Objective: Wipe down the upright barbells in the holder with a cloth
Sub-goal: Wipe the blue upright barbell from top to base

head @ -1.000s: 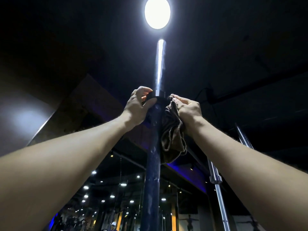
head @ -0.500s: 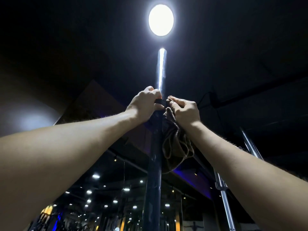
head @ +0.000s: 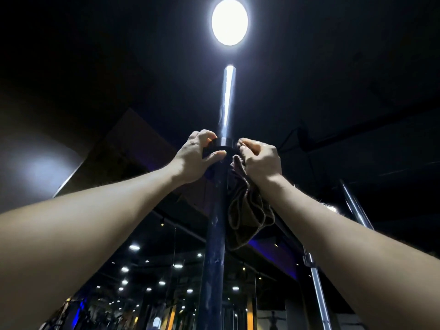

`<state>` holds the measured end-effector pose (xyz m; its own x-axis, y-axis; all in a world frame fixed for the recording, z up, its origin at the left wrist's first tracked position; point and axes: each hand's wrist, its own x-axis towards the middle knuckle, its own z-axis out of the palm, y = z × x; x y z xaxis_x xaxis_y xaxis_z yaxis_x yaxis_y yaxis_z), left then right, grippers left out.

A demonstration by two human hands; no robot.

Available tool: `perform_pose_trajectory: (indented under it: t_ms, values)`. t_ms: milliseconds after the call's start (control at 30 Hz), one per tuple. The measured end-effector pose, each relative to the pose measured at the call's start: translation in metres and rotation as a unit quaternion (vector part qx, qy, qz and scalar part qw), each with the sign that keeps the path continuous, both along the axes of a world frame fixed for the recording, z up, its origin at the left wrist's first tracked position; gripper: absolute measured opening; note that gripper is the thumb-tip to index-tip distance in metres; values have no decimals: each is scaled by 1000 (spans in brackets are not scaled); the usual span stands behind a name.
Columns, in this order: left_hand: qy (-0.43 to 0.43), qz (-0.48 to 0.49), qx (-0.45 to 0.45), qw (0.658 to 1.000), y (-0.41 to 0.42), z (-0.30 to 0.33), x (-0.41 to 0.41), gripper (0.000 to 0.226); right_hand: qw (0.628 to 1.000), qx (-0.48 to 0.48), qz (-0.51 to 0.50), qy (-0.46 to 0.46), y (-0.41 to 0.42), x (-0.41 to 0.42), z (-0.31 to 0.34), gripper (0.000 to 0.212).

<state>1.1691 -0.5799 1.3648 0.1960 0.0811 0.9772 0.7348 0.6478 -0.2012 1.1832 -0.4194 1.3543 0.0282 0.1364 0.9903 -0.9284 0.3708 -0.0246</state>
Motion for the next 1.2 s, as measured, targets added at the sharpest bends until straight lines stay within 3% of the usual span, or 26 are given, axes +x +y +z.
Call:
perform_pose_trajectory:
  t_ms: [67, 200, 400, 500, 800, 1000, 1133, 1200]
  values:
    - [62, 61, -9, 996, 0, 4, 5, 43, 995, 38, -60, 64, -4, 10, 1, 26]
    - [89, 98, -20, 991, 7, 9, 12, 35, 989, 63, -78, 110, -10, 14, 4, 26]
    - [95, 2, 3, 995, 6, 10, 6, 29, 994, 9, 104, -7, -8, -7, 13, 34]
    - [76, -67, 21, 995, 7, 7, -2, 26, 978, 5, 196, -65, -2, -15, 9, 22]
    - [-55, -103, -8, 993, -6, 1, -4, 30, 972, 25, 191, -136, 4, -25, -20, 17]
    - [-126, -132, -29, 983, -11, -7, 15, 38, 984, 45, 164, -62, 16, 1, -22, 17]
    - [-114, -95, 44, 988, -16, -23, 22, 30, 994, 100, 34, 23, 19, 21, -18, 10]
    - [-170, -126, 66, 975, -13, -38, 23, 29, 993, 104, -23, 56, 15, 24, -15, 10]
